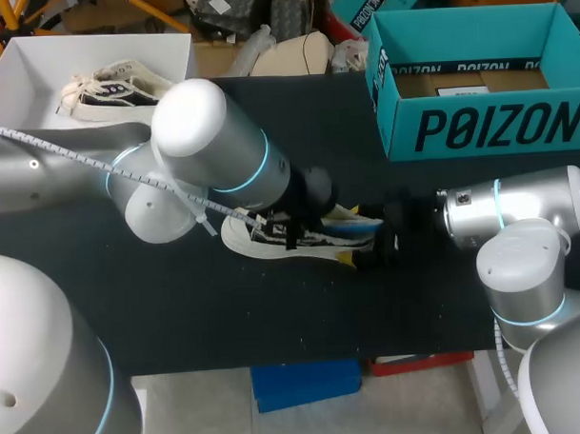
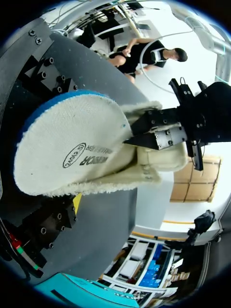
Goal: Take the shoe out of the shoebox, open the shoe tongue, remove and reinsert the insole, then place the shoe into the shoebox
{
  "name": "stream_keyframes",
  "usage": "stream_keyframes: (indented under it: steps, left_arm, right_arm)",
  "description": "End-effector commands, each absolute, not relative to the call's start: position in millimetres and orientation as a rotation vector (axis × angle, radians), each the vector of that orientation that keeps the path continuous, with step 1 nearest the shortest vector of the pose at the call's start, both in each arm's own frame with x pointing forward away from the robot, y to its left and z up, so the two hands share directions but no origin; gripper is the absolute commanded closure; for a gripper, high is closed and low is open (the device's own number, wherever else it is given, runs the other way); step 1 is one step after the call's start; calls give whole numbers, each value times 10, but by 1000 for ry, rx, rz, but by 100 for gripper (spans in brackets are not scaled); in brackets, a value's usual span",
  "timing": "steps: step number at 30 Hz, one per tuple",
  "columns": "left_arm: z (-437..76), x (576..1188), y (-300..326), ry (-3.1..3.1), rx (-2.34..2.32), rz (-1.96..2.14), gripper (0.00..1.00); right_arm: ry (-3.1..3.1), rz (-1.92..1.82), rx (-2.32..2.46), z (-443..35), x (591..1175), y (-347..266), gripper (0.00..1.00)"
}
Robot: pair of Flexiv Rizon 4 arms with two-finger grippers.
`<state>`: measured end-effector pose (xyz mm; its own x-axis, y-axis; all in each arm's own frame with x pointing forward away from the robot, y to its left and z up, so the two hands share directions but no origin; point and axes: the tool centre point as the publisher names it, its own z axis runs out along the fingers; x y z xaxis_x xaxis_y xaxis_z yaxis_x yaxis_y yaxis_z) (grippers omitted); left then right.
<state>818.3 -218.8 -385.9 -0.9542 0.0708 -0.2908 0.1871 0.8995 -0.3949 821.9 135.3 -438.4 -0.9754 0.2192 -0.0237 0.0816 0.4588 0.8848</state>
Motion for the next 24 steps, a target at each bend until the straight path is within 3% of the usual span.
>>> stream_keyframes:
  steps: [1, 2, 3, 4, 8, 12, 17, 24]
  left_arm:
    - [-3960, 8200, -2200, 2772, 246, -695, 100]
    - [-3961, 8193, -2191, 2761, 261, -710, 95]
    - [-3951, 8181, -2177, 2755, 271, -730, 65]
    - [-3946, 8176, -2167, 2743, 288, -735, 52]
    - [-3943, 8161, -2141, 2699, 334, -742, 40]
    - [-3948, 8152, -2140, 2659, 359, -738, 40]
    - [-4011, 8185, -2164, 2608, 306, -701, 50]
    - [-4121, 8252, -2293, 2537, 228, -671, 56]
  right_arm:
    - [2569, 1542, 269, -4399, 8209, 1375, 100]
    - [2569, 1542, 269, -4399, 8209, 1375, 100]
    - [2569, 1542, 269, -4399, 8209, 1375, 100]
    - [2569, 1542, 269, -4399, 8209, 1375, 100]
    - [2569, 1542, 269, -4399, 8209, 1375, 100]
    - [2569, 1542, 269, -4399, 8209, 1375, 100]
    - [2569, 1542, 269, -4399, 8209, 1375, 100]
    - [2569, 1542, 269, -4399, 8209, 1375, 100]
